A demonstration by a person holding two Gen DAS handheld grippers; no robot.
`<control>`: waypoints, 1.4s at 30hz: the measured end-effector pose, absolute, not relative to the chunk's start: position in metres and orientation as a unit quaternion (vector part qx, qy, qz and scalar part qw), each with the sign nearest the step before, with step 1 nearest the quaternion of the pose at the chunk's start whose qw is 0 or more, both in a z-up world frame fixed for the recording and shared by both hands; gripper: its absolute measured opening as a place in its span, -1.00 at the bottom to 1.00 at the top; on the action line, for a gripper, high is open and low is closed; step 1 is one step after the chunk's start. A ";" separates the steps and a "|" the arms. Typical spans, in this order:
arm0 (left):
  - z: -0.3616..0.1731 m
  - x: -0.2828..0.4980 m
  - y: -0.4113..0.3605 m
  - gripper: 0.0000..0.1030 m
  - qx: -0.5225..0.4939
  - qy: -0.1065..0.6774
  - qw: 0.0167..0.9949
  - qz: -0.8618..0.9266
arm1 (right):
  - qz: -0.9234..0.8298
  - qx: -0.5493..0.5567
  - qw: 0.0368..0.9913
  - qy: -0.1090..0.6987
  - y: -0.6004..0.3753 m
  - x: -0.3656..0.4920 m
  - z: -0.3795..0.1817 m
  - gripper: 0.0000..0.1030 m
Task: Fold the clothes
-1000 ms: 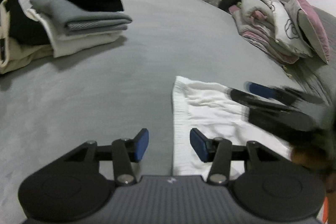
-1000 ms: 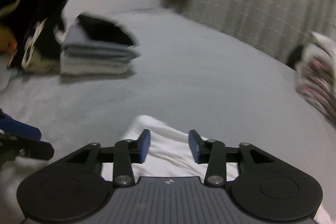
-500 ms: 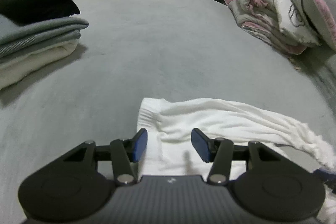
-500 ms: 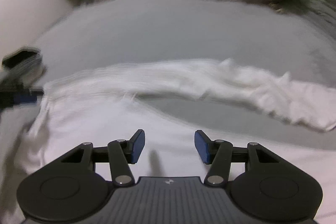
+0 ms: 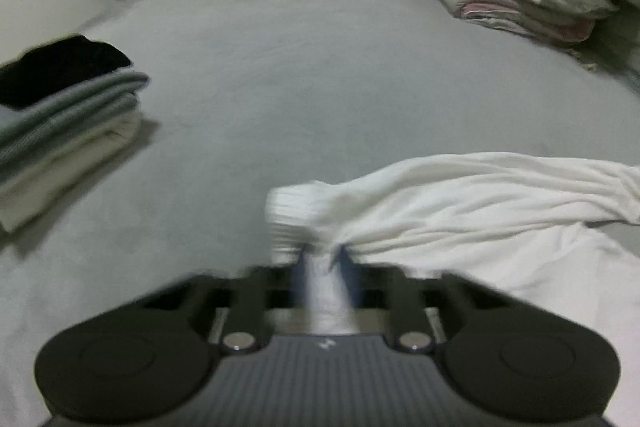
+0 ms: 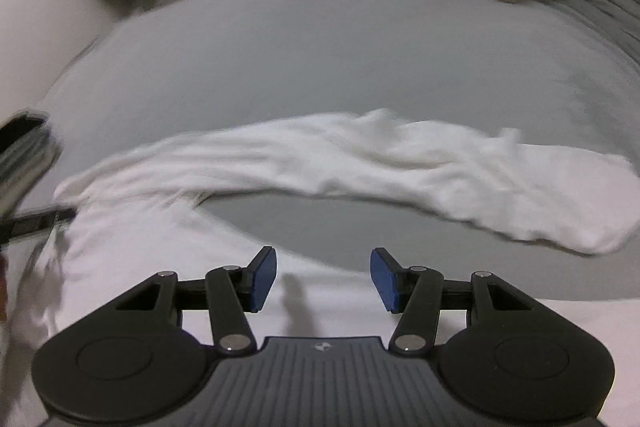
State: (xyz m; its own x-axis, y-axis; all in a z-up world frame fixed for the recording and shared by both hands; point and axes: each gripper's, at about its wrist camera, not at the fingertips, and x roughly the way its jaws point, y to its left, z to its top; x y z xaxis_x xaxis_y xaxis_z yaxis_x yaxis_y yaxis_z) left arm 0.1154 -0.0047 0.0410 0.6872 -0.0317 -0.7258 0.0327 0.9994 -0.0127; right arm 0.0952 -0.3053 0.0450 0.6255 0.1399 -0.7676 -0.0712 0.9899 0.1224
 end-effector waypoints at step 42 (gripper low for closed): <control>0.065 0.033 0.120 -0.44 -0.215 0.430 0.877 -0.008 | 0.340 -0.232 0.881 0.232 -0.023 -0.020 0.022 -0.24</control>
